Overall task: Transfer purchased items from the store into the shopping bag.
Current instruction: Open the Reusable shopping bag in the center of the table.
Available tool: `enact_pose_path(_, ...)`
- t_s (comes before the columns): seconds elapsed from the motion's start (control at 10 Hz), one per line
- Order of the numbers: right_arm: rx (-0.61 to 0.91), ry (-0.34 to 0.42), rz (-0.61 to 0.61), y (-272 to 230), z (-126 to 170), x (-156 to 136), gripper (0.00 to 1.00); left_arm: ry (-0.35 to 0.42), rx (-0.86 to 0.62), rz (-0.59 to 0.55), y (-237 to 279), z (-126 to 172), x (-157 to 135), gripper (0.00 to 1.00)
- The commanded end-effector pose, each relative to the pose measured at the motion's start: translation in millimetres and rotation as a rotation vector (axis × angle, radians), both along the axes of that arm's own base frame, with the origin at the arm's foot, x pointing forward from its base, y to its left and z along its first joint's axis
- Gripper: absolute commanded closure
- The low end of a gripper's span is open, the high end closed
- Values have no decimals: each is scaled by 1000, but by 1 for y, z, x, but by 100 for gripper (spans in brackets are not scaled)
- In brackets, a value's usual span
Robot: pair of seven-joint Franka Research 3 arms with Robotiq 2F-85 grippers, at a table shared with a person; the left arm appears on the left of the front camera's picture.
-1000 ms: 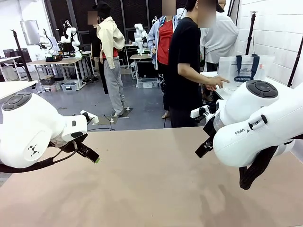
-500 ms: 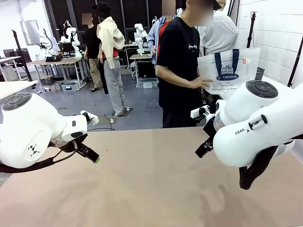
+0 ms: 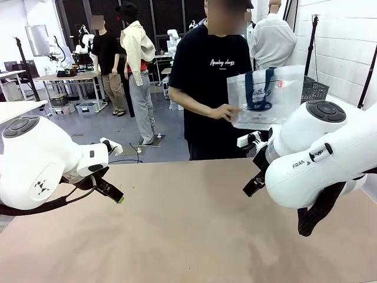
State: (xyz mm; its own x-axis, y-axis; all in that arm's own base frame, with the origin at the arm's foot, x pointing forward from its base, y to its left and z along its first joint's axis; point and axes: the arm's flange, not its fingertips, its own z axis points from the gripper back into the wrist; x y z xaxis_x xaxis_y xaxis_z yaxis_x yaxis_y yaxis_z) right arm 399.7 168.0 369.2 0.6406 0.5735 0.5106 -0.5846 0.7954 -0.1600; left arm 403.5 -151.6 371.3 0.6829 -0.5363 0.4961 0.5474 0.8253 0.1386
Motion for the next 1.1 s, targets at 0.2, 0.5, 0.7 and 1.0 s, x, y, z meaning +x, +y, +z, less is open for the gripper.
enact_pose_path(0.2,-4,9,0,-1,0,-1,0,0,0,1,1,0,0,0)
enact_pose_path(0.5,-4,9,0,-1,0,-1,0,0,0,1,1,0,0,0)
enact_pose_path(0.7,-4,9,0,-1,0,-1,0,0,0,1,1,0,0,0)
enact_pose_path(1.0,-4,9,0,-1,0,-1,0,0,0,1,1,0,0,0)
